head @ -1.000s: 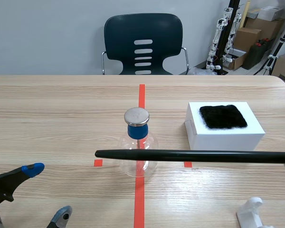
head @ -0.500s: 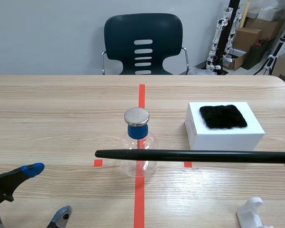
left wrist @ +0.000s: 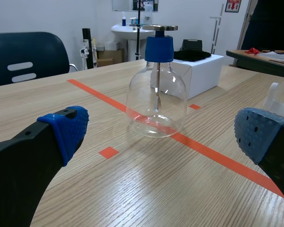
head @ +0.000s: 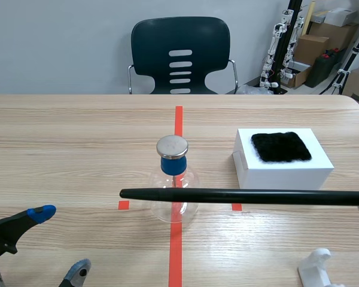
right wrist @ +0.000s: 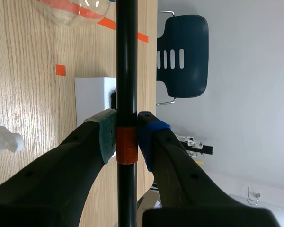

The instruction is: Do the electroscope experiment. pick up the black charging rod

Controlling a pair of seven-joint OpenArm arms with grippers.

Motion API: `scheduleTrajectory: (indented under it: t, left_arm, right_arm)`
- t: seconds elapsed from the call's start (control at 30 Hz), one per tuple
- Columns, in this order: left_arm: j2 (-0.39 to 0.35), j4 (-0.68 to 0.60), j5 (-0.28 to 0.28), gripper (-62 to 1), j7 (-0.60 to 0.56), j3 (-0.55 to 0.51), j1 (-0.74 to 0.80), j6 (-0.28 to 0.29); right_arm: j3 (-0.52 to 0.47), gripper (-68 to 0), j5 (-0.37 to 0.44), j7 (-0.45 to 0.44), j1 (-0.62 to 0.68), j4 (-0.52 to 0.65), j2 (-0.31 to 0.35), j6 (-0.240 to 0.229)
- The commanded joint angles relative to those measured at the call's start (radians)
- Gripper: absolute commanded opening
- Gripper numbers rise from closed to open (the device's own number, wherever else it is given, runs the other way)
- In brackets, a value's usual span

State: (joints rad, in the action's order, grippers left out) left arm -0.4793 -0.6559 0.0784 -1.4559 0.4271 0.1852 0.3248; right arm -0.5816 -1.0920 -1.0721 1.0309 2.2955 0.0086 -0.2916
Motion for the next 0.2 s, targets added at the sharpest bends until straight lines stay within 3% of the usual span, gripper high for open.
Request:
scheduleTrajectory:
  t: [0.0,0.17]
  left_arm:
    - [0.002,-0.01,-0.006,1.4,-0.018,0.001,-0.005,0.001]
    - [0.002,-0.01,-0.006,1.4,-0.018,0.001,-0.005,0.001]
  right_arm:
    - [-0.005,-66.0,0.015,0.0,0.002,0.002,0.002,0.008]
    - [-0.005,-66.0,0.015,0.0,0.002,0.002,0.002,0.008]
